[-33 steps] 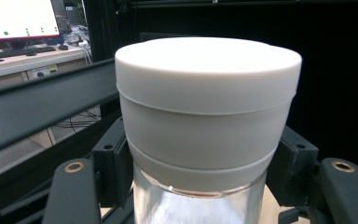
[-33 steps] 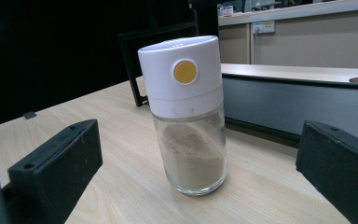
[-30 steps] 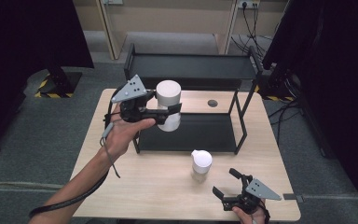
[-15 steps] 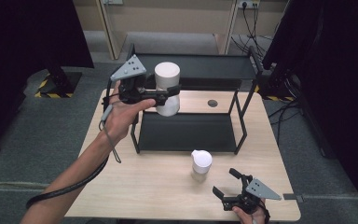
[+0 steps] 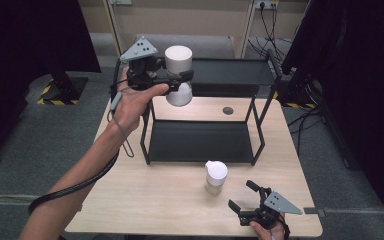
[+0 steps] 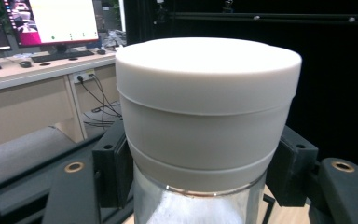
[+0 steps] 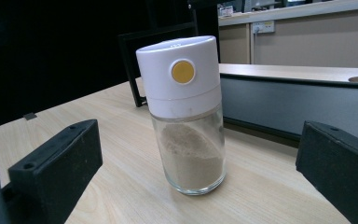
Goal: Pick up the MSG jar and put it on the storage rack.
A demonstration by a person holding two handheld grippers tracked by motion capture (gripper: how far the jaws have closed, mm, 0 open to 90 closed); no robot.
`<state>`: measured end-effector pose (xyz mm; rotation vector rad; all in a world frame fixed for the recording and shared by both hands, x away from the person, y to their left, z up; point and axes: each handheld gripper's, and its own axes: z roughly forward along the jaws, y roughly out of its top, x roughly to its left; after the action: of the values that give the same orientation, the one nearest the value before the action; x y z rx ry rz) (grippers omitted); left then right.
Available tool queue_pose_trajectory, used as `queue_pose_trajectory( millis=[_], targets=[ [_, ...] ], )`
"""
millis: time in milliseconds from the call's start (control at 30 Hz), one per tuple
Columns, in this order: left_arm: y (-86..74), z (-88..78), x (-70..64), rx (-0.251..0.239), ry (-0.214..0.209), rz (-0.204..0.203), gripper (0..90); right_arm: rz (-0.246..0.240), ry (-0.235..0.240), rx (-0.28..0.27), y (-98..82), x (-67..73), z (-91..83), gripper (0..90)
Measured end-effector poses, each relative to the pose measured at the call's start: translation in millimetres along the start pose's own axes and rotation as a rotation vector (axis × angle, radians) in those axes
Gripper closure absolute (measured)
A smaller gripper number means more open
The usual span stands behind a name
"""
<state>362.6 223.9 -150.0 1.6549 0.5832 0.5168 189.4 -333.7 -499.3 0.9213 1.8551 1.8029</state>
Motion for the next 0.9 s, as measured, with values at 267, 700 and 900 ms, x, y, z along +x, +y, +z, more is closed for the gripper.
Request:
queue_pose_trajectory(
  millis=[267,700,900],
  targets=[
    [9.2,13.3,2.5,-0.008,0.051,-0.015,34.9,0.001,0.001,-0.002,0.1,-0.2,-0.9,0.6],
    [14.0,40.5,12.3,-0.018,0.170,-0.036,34.9,0.003,0.008,-0.003,0.1,-1.3,-0.9,0.6],
    [13.6,52.8,16.6,-0.017,0.214,-0.031,34.9,0.007,0.011,-0.005,-0.2,-1.7,-1.0,0.6]
  ],
)
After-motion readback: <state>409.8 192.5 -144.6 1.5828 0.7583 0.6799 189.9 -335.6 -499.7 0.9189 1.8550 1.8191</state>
